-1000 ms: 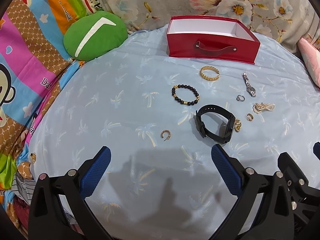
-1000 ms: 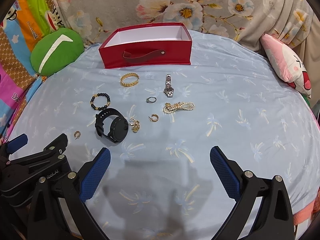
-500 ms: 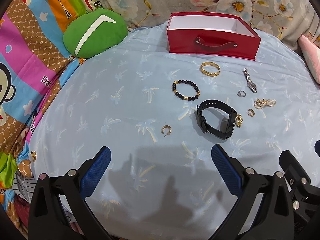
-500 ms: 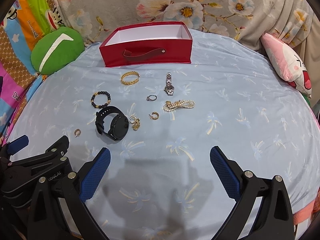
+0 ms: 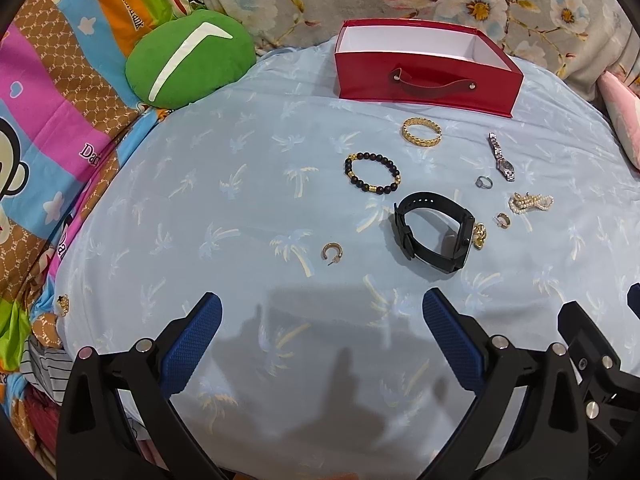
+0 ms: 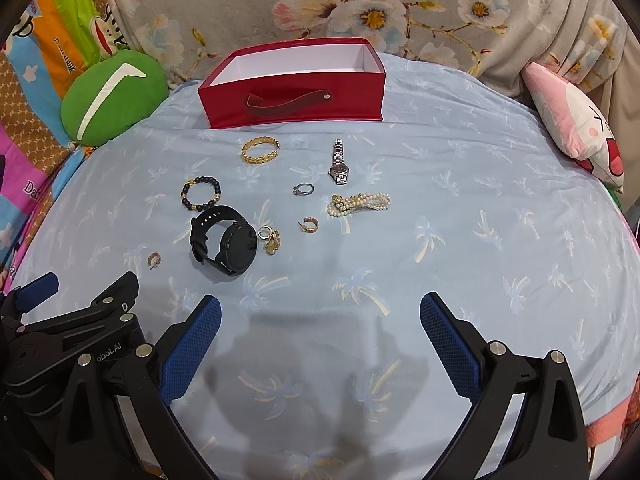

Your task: Organize jewelry

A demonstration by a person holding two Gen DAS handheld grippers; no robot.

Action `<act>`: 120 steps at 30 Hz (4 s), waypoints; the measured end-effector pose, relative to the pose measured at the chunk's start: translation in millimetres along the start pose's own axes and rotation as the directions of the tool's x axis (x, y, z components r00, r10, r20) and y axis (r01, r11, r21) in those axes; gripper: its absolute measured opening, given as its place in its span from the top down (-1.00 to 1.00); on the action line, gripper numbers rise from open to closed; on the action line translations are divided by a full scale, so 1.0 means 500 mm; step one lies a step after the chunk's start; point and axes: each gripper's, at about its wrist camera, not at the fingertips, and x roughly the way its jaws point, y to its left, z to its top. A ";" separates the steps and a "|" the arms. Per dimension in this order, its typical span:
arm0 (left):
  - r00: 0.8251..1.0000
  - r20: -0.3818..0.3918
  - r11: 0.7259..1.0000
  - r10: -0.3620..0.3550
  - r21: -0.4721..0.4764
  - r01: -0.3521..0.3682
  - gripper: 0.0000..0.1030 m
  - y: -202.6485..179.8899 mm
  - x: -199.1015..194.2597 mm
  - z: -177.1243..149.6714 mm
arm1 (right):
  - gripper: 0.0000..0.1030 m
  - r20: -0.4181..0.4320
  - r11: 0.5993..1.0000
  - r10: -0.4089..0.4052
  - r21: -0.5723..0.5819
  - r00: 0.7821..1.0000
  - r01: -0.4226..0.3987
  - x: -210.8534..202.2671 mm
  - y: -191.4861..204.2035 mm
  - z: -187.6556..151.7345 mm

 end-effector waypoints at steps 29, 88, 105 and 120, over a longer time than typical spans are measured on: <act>0.999 -0.041 1.000 0.004 -0.004 -0.004 -0.91 0.001 0.021 -0.004 | -0.90 -0.024 1.000 -0.006 -0.011 1.000 0.006 0.014 0.007 0.004; 0.909 -0.219 0.927 -0.354 0.042 0.372 0.67 -0.143 0.177 0.096 | 0.26 -0.136 0.995 0.083 0.068 0.987 -0.074 0.270 -0.098 0.200; 0.942 -0.103 0.947 -0.319 0.016 0.322 0.67 -0.057 0.125 0.152 | 0.54 -0.168 0.995 0.099 0.048 0.981 -0.092 0.396 -0.056 0.264; 0.957 -0.019 0.957 -0.291 -0.026 0.290 0.67 0.003 0.116 0.230 | 0.54 -0.015 0.979 0.180 0.102 0.983 -0.178 0.253 -0.082 0.314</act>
